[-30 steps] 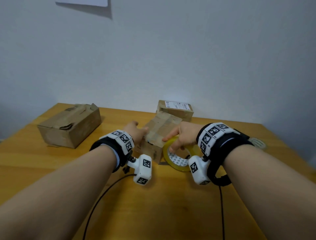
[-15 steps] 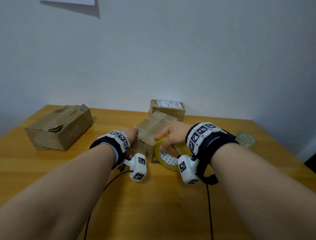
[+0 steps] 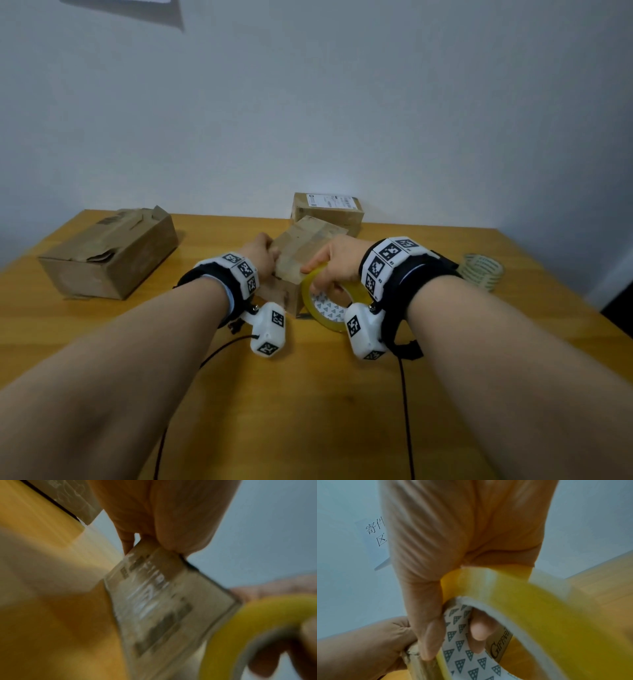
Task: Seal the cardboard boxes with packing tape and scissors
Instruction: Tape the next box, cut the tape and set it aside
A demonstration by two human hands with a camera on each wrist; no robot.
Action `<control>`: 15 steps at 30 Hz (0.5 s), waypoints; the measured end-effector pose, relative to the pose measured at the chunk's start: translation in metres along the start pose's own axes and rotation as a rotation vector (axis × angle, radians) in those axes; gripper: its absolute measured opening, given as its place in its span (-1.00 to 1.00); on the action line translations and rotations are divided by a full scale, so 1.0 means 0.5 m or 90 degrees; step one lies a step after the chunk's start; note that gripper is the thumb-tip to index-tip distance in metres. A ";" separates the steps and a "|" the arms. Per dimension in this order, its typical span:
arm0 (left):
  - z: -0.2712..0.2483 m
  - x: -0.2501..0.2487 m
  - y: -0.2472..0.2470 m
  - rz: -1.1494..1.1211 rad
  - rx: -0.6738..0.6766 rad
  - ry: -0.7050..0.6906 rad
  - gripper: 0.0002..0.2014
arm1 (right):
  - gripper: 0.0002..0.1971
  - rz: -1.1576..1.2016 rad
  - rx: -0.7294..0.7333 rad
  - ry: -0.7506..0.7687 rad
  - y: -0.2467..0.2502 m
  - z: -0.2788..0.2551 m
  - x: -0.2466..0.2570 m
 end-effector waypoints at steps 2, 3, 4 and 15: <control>-0.001 0.002 0.014 0.044 0.021 -0.001 -0.65 | -0.61 0.011 0.000 -0.007 -0.001 0.002 -0.004; -0.008 -0.002 0.019 0.082 0.029 -0.009 -0.64 | -0.61 0.013 0.000 -0.008 -0.001 0.003 -0.005; -0.015 -0.010 0.021 0.113 0.027 -0.031 -0.60 | -0.61 0.012 -0.002 -0.007 -0.002 0.003 -0.005; -0.099 -0.057 -0.037 0.223 0.069 -0.235 -0.22 | -0.56 0.030 0.017 0.012 -0.010 0.018 0.001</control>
Point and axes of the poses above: each hand's wrist, its own z-axis towards the middle knuckle, its own y-axis out of the back of the hand, x = y × z, the point moved 6 cm from there along z, towards the middle knuckle, and after that the axes turned 9 degrees about z, right-handed, at the moved point
